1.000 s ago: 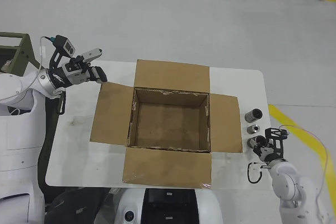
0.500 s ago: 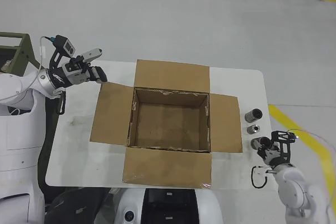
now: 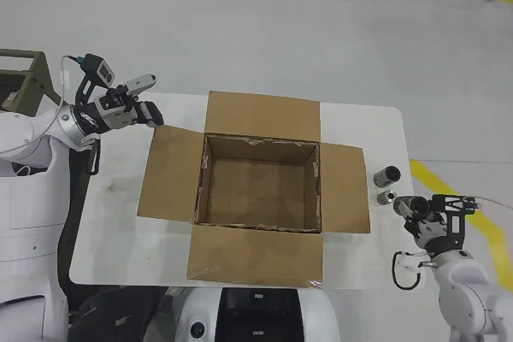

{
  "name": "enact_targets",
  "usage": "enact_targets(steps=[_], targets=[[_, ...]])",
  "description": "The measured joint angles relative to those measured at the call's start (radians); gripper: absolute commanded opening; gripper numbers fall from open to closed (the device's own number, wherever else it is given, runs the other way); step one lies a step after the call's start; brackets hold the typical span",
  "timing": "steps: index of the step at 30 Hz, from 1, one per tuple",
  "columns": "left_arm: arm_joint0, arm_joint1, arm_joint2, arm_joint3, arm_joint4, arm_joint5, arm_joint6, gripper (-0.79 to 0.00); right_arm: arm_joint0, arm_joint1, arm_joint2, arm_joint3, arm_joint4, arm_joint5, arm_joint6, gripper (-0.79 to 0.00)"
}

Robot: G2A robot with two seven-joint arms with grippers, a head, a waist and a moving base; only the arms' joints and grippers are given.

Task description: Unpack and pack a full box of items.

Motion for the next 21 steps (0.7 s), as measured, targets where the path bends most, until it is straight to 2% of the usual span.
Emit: enact_targets(steps=[11, 21], targets=[[0.0, 0.0, 0.0, 0.0, 0.0, 0.0, 0.0, 0.0, 0.046, 0.0, -0.06, -0.11, 0.004, -0.015, 0.009, -0.785], [0.0, 0.0, 0.0, 0.0, 0.0, 0.0, 0.0, 0.0, 0.133, 0.002, -0.235, -0.164, -0.076, -0.079, 0.054, -0.785]])
